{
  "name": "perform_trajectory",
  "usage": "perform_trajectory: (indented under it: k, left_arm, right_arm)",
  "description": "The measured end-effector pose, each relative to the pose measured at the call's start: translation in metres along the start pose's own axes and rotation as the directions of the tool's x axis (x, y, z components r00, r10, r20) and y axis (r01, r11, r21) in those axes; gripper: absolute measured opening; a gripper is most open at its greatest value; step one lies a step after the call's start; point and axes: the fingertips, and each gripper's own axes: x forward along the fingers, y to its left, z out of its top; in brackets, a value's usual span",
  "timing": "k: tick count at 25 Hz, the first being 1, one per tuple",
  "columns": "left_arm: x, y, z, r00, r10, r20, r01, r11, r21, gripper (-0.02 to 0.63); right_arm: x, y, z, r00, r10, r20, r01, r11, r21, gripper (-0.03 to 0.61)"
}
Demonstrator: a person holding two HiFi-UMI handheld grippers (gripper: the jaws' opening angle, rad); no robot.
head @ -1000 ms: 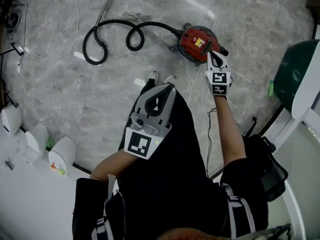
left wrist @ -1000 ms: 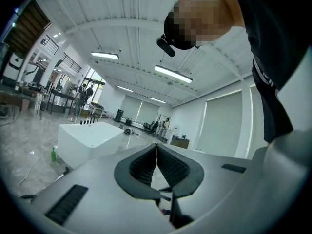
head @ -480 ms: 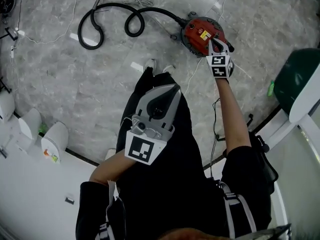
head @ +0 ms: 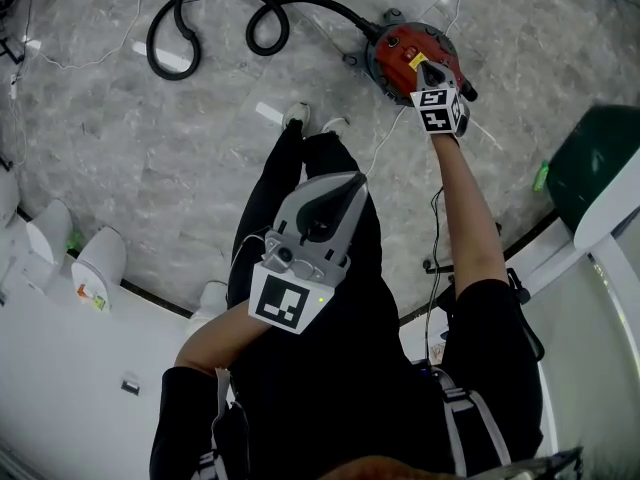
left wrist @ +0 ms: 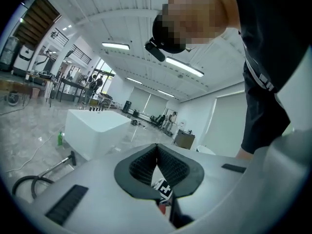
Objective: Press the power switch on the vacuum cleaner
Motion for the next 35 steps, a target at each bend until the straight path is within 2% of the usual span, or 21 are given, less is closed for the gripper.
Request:
perform_trajectory:
  k: [5, 11, 15, 23, 28, 35]
  left_arm:
    - [-0.006, 0.010, -0.010, 0.999, 0.046, 0.024, -0.046, 0.999, 0.004, 0.018]
    - [0.006, 0.026, -0.025, 0.998, 0.069, 0.012, -0.069, 0.997, 0.017, 0.018]
    - [0.020, 0.030, -0.025, 0.998, 0.061, 0.020, -0.061, 0.998, 0.018, 0.018]
    - [0.023, 0.028, -0.041, 1.000, 0.027, -0.001, -0.027, 0.999, -0.019, 0.018]
    - [0.030, 0.030, -0.052, 0.999, 0.033, -0.026, -0.034, 0.999, -0.031, 0.018]
    - [0.036, 0.036, -0.058, 0.998, 0.034, -0.047, -0.036, 0.998, -0.050, 0.018]
  right_arm:
    - [0.028, -0.001, -0.016, 0.999, 0.016, -0.038, -0.018, 0.999, -0.037, 0.020]
    - [0.069, 0.000, -0.041, 0.993, 0.038, -0.110, -0.047, 0.995, -0.084, 0.020]
    - [0.085, -0.001, -0.061, 0.988, 0.039, -0.151, -0.055, 0.993, -0.100, 0.020]
    - [0.111, -0.001, -0.077, 0.985, 0.037, -0.171, -0.056, 0.992, -0.110, 0.020]
    - [0.129, 0.003, -0.084, 0.982, 0.056, -0.181, -0.080, 0.988, -0.130, 0.020]
    - [0.148, 0.004, -0.095, 0.967, 0.071, -0.244, -0.108, 0.984, -0.143, 0.020]
